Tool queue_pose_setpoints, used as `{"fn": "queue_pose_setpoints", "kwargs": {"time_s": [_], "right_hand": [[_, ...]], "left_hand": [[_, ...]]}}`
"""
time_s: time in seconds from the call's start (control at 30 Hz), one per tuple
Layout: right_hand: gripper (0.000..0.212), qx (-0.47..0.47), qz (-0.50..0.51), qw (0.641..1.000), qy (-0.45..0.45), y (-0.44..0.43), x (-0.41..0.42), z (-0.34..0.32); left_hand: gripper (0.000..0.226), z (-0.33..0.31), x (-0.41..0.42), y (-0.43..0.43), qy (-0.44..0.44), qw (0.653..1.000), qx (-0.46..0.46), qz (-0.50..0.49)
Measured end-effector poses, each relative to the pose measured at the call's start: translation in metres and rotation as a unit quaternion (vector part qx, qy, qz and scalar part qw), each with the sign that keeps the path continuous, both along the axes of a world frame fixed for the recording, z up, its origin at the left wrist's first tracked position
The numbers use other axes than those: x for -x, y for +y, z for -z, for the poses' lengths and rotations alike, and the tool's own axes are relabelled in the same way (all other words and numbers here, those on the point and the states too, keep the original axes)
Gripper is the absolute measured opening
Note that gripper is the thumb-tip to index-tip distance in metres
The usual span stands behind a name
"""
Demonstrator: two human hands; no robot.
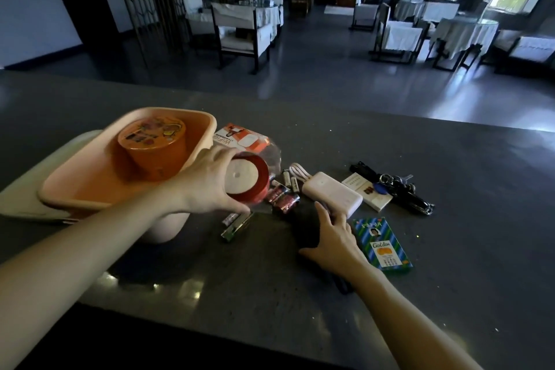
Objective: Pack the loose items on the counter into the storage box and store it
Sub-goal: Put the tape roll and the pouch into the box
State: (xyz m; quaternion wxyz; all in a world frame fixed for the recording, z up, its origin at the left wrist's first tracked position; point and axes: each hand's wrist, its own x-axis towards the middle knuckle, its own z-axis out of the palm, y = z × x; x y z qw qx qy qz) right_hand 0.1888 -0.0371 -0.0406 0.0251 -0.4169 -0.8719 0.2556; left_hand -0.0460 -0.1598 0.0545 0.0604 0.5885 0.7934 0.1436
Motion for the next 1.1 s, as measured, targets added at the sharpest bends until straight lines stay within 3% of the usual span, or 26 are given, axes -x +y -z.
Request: {"fn": "queue_pose_setpoints", "kwargs": {"time_s": [0.37,0.53,0.7,0.87,1.1], "right_hand": [[0.097,0.021,0.008,0.984,0.177,0.014,0.012,-0.047],[0.1,-0.036,-0.045,0.973,0.225,0.009,0.054,-0.098],[0.1,-0.033,-0.1,0.957,0.269,-0.014,0.106,-0.128],[0.099,-0.03,-0.121,0.952,0.281,-0.032,0.168,-0.137],[0.1,-0.026,-0.07,0.955,0.288,-0.053,0.235,-0.133]], "left_hand": [[0.113,-0.032,0.03,-0.034,0.02,0.995,-0.047,-0.085],[0.108,-0.048,0.047,-0.071,0.02,0.991,-0.071,-0.109],[0.107,-0.048,0.087,-0.107,0.007,0.987,-0.066,-0.15],[0.106,-0.034,0.136,-0.114,-0.008,0.994,-0.01,-0.111],[0.099,-0.015,0.183,-0.09,-0.063,0.99,0.115,0.042]]}}
